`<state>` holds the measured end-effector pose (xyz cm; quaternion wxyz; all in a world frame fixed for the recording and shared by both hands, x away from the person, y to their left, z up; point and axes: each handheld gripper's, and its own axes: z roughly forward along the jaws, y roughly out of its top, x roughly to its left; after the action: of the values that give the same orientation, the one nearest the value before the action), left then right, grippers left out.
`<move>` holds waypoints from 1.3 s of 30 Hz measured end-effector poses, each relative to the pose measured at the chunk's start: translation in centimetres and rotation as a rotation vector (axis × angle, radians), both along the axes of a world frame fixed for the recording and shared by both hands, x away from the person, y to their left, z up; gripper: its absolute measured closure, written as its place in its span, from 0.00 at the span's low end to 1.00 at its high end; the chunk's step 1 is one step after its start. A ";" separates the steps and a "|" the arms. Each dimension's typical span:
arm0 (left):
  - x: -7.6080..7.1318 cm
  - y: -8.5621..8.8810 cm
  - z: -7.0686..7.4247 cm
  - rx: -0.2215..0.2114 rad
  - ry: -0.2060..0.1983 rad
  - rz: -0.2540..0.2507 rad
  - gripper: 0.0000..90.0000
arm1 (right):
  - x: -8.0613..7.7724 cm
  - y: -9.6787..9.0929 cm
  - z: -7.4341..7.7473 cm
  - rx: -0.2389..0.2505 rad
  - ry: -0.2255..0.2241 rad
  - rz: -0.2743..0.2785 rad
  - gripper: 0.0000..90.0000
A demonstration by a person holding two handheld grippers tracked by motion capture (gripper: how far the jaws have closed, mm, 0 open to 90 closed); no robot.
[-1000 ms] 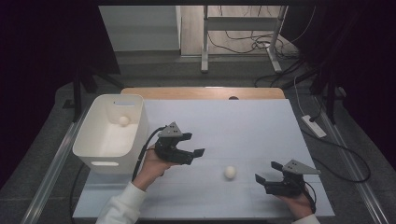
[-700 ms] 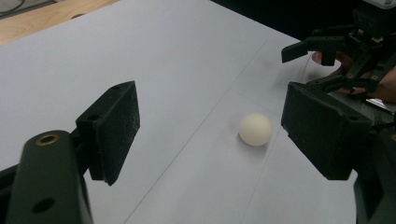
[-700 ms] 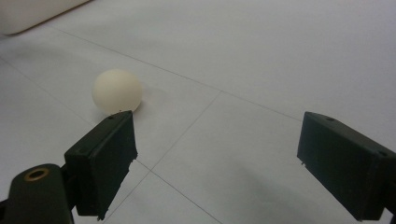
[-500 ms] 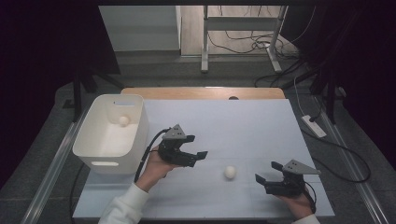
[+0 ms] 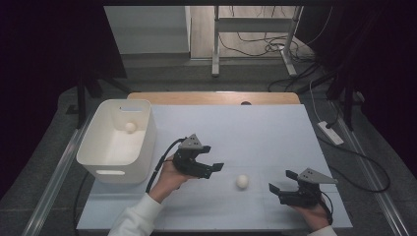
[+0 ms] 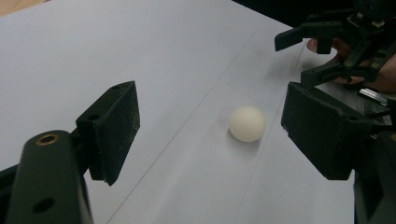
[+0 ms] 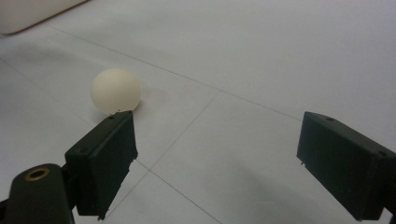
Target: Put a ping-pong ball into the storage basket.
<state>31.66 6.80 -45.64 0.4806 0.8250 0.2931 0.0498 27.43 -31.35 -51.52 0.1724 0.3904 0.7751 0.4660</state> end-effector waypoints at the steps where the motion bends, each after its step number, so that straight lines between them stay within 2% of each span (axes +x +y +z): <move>1: 0.0 0.0 0.0 0.000 0.000 0.000 0.23 | 0.0 0.0 0.0 0.000 0.000 0.000 0.14; 16: 0.2 -1.2 -0.9 0.008 0.024 -0.022 0.23 | 0.0 0.0 0.0 0.003 -0.001 -0.002 0.14; 39: 0.1 -3.4 -2.1 0.031 0.031 -0.066 0.23 | 0.0 0.0 0.0 0.001 -0.002 0.002 0.14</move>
<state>31.78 3.40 -47.69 0.4645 0.8423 0.2724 0.0256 27.40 -31.34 -51.52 0.1727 0.3890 0.7751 0.4670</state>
